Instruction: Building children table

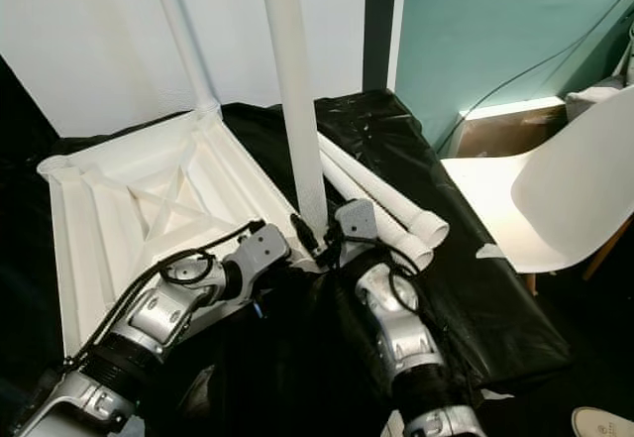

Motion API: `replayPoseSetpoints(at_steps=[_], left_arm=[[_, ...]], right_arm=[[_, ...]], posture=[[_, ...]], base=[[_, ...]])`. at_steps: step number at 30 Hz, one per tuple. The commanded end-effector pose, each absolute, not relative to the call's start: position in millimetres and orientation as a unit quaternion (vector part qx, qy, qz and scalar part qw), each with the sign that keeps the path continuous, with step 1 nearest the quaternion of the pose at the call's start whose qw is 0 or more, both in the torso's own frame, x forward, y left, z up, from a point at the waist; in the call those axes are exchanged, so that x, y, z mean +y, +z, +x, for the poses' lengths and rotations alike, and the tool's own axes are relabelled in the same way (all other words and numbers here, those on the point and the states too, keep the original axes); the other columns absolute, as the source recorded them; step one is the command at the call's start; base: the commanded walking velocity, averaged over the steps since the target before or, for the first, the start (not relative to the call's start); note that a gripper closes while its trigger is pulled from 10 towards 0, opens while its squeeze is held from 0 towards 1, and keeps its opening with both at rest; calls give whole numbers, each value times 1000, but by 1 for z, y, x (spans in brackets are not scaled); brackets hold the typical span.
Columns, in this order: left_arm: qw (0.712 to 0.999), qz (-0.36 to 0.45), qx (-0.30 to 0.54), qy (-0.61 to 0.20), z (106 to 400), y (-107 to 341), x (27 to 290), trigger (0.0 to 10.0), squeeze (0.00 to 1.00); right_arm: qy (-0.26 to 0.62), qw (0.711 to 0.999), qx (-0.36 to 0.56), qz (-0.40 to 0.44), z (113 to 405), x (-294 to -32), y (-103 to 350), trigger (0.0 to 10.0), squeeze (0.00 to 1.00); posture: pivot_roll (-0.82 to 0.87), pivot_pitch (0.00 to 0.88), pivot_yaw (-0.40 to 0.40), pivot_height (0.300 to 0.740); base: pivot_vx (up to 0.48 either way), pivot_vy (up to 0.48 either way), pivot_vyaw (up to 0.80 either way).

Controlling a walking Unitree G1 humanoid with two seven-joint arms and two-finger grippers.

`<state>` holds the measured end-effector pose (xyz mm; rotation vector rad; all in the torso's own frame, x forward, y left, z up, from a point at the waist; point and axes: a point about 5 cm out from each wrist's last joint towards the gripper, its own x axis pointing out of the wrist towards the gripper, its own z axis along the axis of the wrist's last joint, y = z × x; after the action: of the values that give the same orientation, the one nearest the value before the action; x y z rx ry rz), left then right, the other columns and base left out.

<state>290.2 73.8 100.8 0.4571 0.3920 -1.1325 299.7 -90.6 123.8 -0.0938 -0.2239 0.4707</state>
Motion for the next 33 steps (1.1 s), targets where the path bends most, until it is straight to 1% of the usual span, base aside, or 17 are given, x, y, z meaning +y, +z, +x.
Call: replayPoseSetpoints(at_steps=[1,6,7,8,9,13,14,15,16,19,22,27,28,29,30,32,33], left_arm=[[759,197,244,-571,267,70,71,10000,0],[758,196,245,-571,266,69,71,10000,0],[758,196,246,-571,266,69,71,10000,0],[758,196,246,-571,266,68,71,10000,0],[758,196,246,-571,266,68,71,10000,0],[758,196,245,-571,266,68,71,10000,0],[758,195,245,-572,267,68,70,10000,0],[758,195,244,-573,267,69,70,10000,0],[758,195,244,-573,267,69,70,10000,0],[757,194,243,-575,267,69,69,10000,0],[757,193,243,-575,267,69,69,10000,0],[758,192,244,-573,267,69,69,10000,0],[759,192,244,-573,267,68,69,10000,0],[759,192,244,-573,267,68,69,10000,0],[759,192,244,-572,267,68,69,10000,0],[760,192,245,-570,267,68,70,10000,0],[760,192,245,-570,267,68,70,10000,0]], right_arm=[[138,984,-96,-56,307,-122,123,0,0],[155,983,-87,-50,305,-113,119,0,0],[175,980,-83,-48,304,-108,118,10000,0],[199,976,-76,-44,304,-104,116,10000,439],[223,972,-66,-37,303,-99,114,10000,1000],[260,964,-53,-32,303,-95,113,10000,1000],[288,955,-55,-45,302,-95,113,10000,333],[315,946,-48,-52,303,-97,113,10000,0],[315,946,-48,-52,303,-97,113,10000,0],[363,927,-45,-78,312,-107,119,10000,0],[376,921,-46,-88,317,-110,124,10000,0],[421,899,-39,-117,328,-117,135,10000,0],[430,893,-38,-127,329,-118,136,4471,0],[430,893,-38,-127,329,-118,136,4471,0],[458,878,-29,-137,329,-119,137,0,0],[502,854,-6,-137,328,-122,141,0,0],[502,854,-6,-137,328,-122,141,0,0]], posture=[[43,0,61,740],[44,0,59,740],[42,0,59,740],[42,0,59,740],[42,0,59,740],[42,0,58,740],[39,0,59,740],[39,0,58,740],[39,0,58,740],[37,0,56,740],[38,0,55,740],[42,0,54,740],[42,0,54,740],[42,0,54,740],[44,0,54,740],[46,0,54,740],[46,0,54,740]], base=[[0,0,0],[0,0,0],[0,0,0],[0,0,0],[0,0,0],[0,0,0],[0,0,0],[0,0,0],[0,0,0],[0,0,0],[0,0,0],[0,0,0],[0,0,0],[0,0,0],[0,0,0],[0,0,0],[0,0,0]])
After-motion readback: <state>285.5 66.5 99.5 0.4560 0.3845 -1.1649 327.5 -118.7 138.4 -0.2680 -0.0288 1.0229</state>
